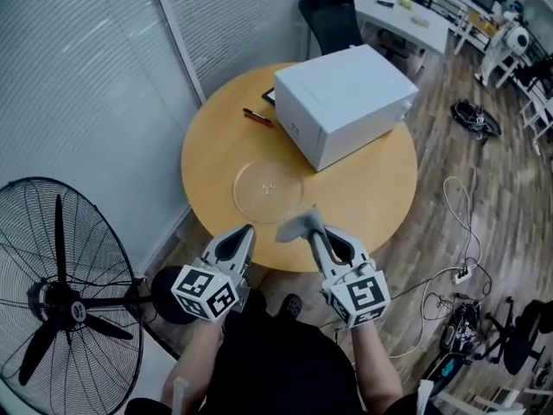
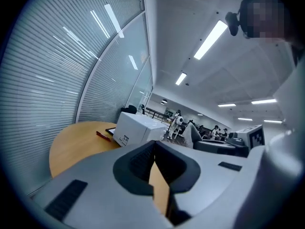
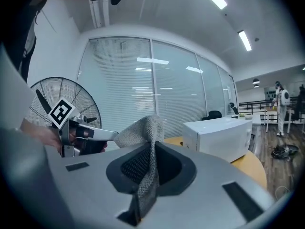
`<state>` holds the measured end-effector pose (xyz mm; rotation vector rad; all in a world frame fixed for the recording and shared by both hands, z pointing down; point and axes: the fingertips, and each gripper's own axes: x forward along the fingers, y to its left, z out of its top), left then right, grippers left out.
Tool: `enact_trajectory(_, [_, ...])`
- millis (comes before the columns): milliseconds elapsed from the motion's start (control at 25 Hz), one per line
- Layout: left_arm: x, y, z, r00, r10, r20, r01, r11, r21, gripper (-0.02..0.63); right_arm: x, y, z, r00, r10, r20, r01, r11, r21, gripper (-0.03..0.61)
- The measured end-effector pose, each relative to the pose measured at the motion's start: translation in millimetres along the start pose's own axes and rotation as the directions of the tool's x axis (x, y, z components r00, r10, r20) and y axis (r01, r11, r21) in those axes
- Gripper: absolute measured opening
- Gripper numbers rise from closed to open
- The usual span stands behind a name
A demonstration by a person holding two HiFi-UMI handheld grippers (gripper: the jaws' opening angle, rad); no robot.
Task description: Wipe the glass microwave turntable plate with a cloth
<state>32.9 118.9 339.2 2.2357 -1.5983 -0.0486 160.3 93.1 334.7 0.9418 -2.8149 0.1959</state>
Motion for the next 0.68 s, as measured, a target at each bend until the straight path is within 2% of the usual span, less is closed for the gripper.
enact_trajectory(360, [-14.6, -5.6, 3.3, 1.000, -0.019, -0.012, 0.020, 0.998, 0.056, -0.002, -10.1, 11.5, -0.4, 1.000, 0.007, 0.010, -0.007, 1.000, 0.003, 0.026])
enact_trajectory(680, [-14.6, -8.9, 4.2, 0.999, -0.038, -0.001, 0.038, 0.998, 0.047, -0.002, -13.9, 17.2, -0.9, 1.000, 0.008, 0.014, -0.008, 1.000, 0.020, 0.026])
